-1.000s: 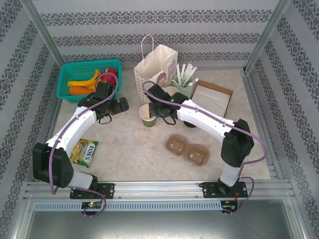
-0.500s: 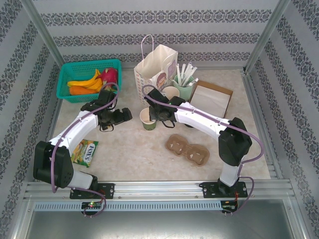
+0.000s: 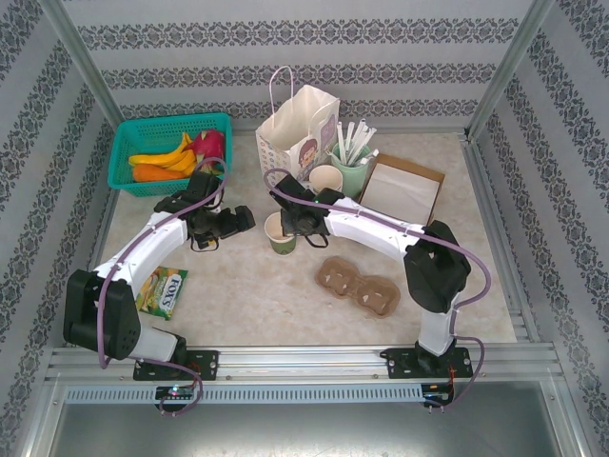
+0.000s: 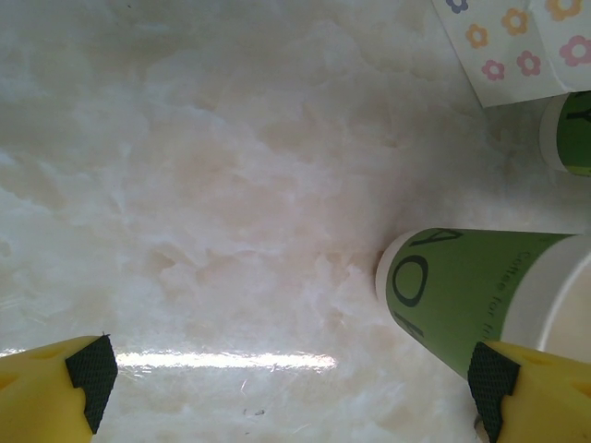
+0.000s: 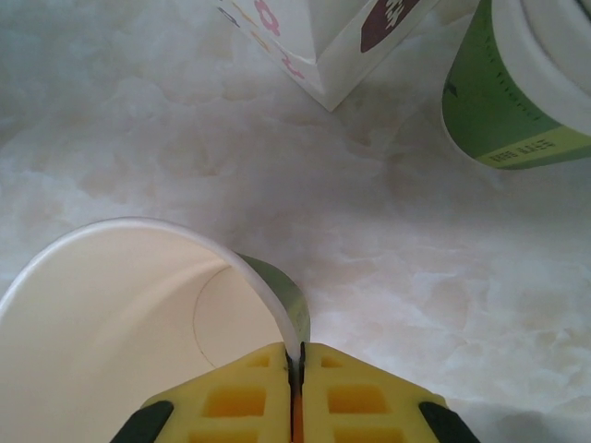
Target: Pack the takeout coffee
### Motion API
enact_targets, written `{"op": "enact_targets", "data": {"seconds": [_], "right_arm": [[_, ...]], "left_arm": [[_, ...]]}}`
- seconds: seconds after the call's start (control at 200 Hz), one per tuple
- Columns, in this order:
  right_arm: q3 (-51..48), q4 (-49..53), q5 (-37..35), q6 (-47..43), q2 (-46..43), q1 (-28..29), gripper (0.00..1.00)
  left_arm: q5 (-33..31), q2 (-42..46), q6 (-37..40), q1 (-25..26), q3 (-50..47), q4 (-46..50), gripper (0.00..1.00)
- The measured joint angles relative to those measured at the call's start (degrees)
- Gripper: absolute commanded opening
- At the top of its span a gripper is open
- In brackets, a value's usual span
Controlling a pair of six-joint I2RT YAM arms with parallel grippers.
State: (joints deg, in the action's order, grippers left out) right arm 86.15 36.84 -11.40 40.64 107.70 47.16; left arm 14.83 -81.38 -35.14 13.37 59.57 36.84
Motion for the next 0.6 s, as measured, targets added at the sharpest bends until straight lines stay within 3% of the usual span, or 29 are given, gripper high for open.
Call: {"op": "enact_targets", "data": {"seconds": [0.08, 0.2, 0.42, 0.6], "right_arm": [[0.17, 0.02, -0.20, 0.02, 0.48, 0.00, 0.14], [0.37, 0.13, -0.20, 0.46, 0.48, 0.00, 0.30], [0.50, 0.90, -0.42, -0.24, -0.22, -0.02, 0.47], [-1.40, 1.33, -1.81, -0.09, -6.95, -0.52, 0.74]], "left_arm": [[0.15, 0.00, 0.11, 0.00, -0.02, 0.00, 1.00], [0.35, 0.00, 0.17, 0.00, -0.22, -0.11, 1.00], [2.67, 0.00, 0.37, 0.00, -0.22, -1.33, 1.00], [4.92, 1.33, 0.44, 0.00, -1.01, -4.39, 1.00]]}}
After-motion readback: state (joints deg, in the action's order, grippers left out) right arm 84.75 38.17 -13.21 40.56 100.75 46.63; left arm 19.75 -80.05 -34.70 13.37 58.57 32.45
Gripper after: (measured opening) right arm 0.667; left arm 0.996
